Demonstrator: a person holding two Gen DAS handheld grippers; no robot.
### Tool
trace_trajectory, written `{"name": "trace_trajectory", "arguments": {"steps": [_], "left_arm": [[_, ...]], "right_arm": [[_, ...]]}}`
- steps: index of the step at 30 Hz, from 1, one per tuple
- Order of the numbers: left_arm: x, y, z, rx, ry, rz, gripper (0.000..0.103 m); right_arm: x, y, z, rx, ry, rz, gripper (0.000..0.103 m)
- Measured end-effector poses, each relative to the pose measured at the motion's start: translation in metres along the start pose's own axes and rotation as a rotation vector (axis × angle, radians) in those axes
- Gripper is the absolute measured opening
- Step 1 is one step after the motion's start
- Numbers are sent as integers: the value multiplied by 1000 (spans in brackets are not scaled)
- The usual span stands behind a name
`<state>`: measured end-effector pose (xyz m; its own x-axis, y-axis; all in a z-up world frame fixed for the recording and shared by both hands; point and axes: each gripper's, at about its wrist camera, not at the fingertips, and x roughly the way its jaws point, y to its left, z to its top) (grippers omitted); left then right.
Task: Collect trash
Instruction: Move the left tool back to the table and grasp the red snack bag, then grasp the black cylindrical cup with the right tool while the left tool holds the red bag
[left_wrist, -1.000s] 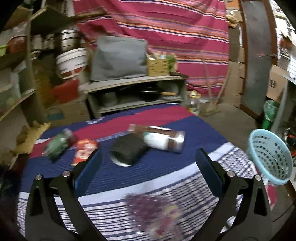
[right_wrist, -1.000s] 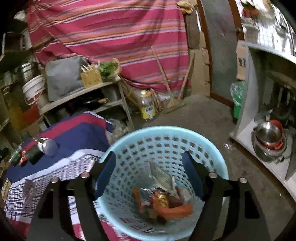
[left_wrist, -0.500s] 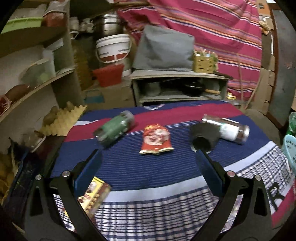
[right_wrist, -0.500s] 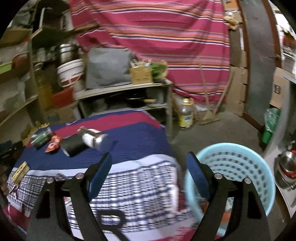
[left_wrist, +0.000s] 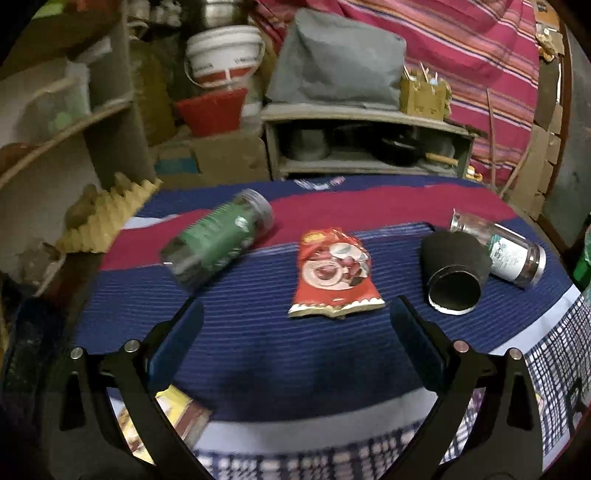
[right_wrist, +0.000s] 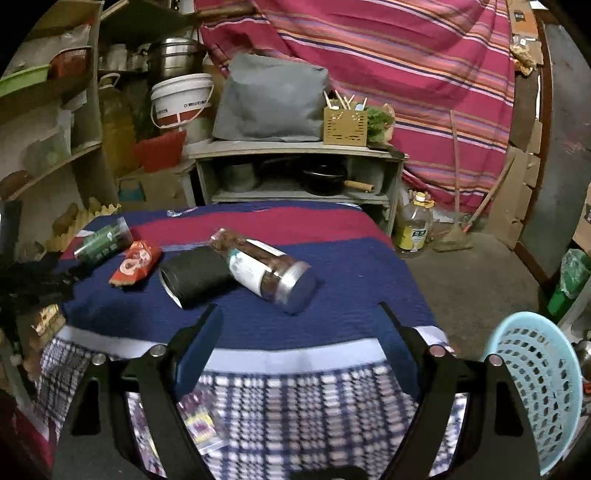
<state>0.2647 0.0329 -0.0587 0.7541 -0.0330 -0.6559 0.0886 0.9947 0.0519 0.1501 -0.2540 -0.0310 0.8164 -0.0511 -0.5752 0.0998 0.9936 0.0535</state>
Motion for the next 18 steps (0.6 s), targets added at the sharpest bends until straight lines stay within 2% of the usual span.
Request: {"name": "trace_trajectory", "arguments": {"steps": [7, 12, 14, 15, 16, 18], "left_arm": [[57, -24, 12, 49, 78, 0, 97], [93, -19, 17, 9, 162, -8, 97], [103, -16, 18, -8, 184, -24, 90], [107, -14, 18, -16, 201, -41, 81], [109, -12, 18, -25, 207, -57, 76], [105, -9, 19, -30, 187, -66, 74]], "right_arm": [[26, 6, 7, 40, 12, 9, 82], [44, 5, 3, 43, 35, 4, 82], [49, 5, 0, 39, 43, 1, 82], [52, 4, -1, 39, 48, -1, 82], [54, 3, -2, 40, 52, -2, 82], [56, 3, -2, 40, 58, -3, 82]]}}
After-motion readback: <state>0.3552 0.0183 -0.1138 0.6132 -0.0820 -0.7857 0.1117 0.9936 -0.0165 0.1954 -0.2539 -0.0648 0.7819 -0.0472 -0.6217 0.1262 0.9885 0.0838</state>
